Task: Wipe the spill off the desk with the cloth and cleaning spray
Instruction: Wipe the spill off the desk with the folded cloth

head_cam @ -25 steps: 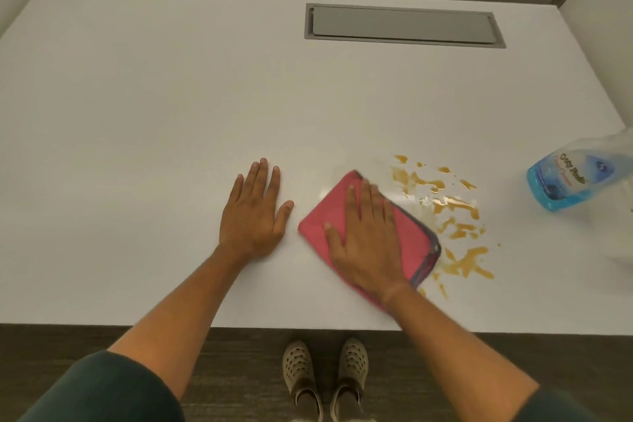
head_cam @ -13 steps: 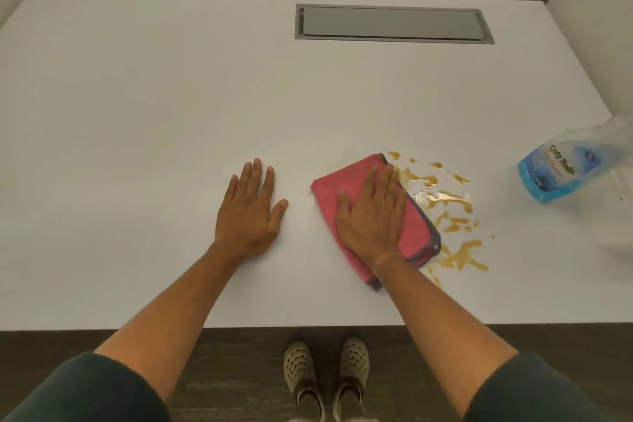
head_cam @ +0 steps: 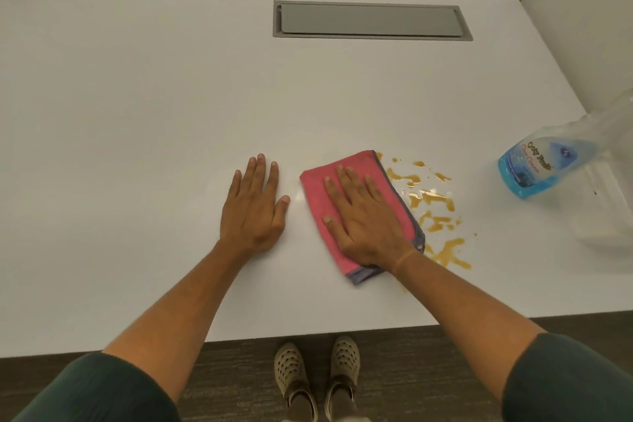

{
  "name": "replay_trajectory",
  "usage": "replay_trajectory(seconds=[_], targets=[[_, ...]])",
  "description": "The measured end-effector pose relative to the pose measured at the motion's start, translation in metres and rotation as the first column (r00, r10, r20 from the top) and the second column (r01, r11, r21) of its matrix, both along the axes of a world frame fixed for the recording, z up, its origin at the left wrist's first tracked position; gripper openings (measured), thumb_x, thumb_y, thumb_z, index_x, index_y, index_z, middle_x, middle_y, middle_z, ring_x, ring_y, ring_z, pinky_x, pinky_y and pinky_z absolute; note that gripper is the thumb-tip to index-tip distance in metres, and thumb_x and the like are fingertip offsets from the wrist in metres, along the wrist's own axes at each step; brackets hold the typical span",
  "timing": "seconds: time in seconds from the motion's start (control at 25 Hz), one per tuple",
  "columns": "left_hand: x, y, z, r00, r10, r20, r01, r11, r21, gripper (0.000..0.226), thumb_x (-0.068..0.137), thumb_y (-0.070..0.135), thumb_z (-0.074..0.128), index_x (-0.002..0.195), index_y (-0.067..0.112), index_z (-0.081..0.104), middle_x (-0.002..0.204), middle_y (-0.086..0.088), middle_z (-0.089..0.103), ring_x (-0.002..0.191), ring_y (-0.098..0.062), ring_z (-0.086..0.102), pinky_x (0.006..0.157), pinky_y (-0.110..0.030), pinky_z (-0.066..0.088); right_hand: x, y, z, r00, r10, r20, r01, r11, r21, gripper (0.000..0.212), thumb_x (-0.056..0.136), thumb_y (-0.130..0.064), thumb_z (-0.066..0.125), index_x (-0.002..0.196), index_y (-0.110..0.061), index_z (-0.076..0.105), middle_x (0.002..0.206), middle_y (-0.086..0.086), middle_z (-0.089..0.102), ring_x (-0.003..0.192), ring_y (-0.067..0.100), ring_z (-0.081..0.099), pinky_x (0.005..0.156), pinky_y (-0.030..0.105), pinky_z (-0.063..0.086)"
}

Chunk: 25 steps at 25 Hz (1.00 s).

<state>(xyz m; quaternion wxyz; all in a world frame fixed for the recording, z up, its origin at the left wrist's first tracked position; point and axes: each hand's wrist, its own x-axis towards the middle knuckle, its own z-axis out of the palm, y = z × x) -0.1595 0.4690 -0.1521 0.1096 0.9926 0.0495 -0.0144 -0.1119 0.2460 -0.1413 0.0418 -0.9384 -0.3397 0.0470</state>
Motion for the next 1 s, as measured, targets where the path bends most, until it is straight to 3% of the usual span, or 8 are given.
replay_trajectory(seconds=[0.24,0.48,0.6,0.76,1.0], targets=[[-0.001,0.0,-0.004,1.0,-0.004,0.023,0.003,0.999,0.036,0.068,0.096,0.047,0.017,0.155,0.016,0.005,0.163,-0.009,0.0,0.151,-0.021,-0.004,0.122,-0.042,0.002,0.045,0.021,-0.003,0.927,-0.374,-0.037,0.375,0.926,0.049,0.072,0.095,-0.05,0.022,0.156,-0.013,0.01,0.163,0.017,0.005,0.151,0.029,0.0,0.122,0.05,0.001],[-0.002,0.0,-0.001,1.0,-0.006,0.007,0.005,1.0,0.022,0.07,0.094,0.05,0.013,0.155,0.017,0.003,0.163,-0.008,-0.002,0.15,-0.019,-0.007,0.122,-0.041,0.001,0.043,0.029,0.002,0.736,-0.668,-0.104,0.675,0.737,0.038,0.077,0.096,-0.052,0.024,0.154,-0.005,0.009,0.16,0.028,0.005,0.149,0.04,0.001,0.12,0.054,0.003],[-0.001,-0.001,0.0,1.0,0.0,-0.002,0.0,1.0,0.027,0.071,0.093,0.051,0.01,0.155,0.017,0.001,0.163,-0.007,-0.004,0.15,-0.019,-0.009,0.123,-0.041,0.001,0.025,0.01,0.013,0.745,-0.652,-0.143,0.661,0.75,0.026,0.078,0.097,-0.054,0.025,0.155,-0.006,0.006,0.16,0.027,0.003,0.149,0.039,0.001,0.121,0.054,0.004],[0.0,0.0,-0.002,1.0,0.006,0.005,-0.006,0.999,0.038,0.071,0.093,0.051,0.012,0.155,0.017,0.002,0.163,-0.007,-0.003,0.15,-0.019,-0.008,0.122,-0.041,0.001,0.047,-0.016,0.013,0.932,-0.363,-0.01,0.362,0.929,0.073,0.076,0.096,-0.054,0.027,0.156,-0.011,0.009,0.163,0.016,0.006,0.151,0.03,0.003,0.122,0.047,0.004],[0.001,0.001,-0.004,1.0,0.006,0.01,-0.006,1.0,0.02,0.07,0.094,0.051,0.013,0.155,0.018,0.003,0.163,-0.006,-0.002,0.15,-0.017,-0.006,0.122,-0.04,0.001,0.079,-0.026,-0.001,0.879,-0.474,-0.055,0.475,0.88,0.01,0.082,0.094,-0.063,0.018,0.156,-0.011,0.001,0.163,0.015,0.0,0.151,0.028,-0.003,0.123,0.046,-0.001]])
